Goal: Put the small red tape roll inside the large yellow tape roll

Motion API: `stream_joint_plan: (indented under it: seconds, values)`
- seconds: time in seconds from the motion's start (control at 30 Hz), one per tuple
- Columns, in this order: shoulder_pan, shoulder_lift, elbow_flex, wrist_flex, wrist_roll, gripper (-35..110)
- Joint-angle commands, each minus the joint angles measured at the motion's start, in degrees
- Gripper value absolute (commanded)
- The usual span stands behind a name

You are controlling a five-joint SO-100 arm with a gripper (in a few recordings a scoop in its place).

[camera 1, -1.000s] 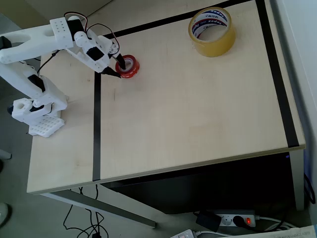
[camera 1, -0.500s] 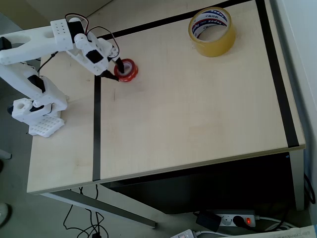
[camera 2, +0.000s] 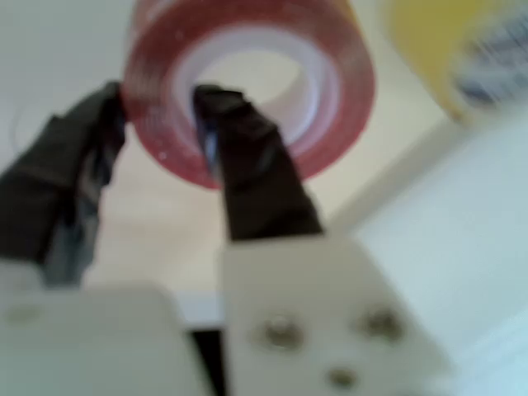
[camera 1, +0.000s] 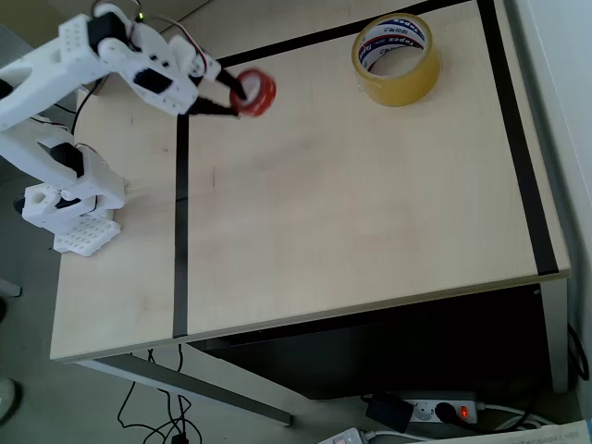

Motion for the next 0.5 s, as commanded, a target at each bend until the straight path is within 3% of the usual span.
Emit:
stream_joint_plan:
  seconds: [0.0, 0.23, 0.4, 0.47]
  values:
    - [0.3, -2.7, -18.0, 0.5, -8.3, 0]
    - [0.2, -20.4, -47.5, 1.6, -7.9, 0]
    - [-0.2, -47.0, -92.1, 10.8, -7.8, 0]
    - [-0.4, -52.6, -99.7, 10.0, -7.8, 0]
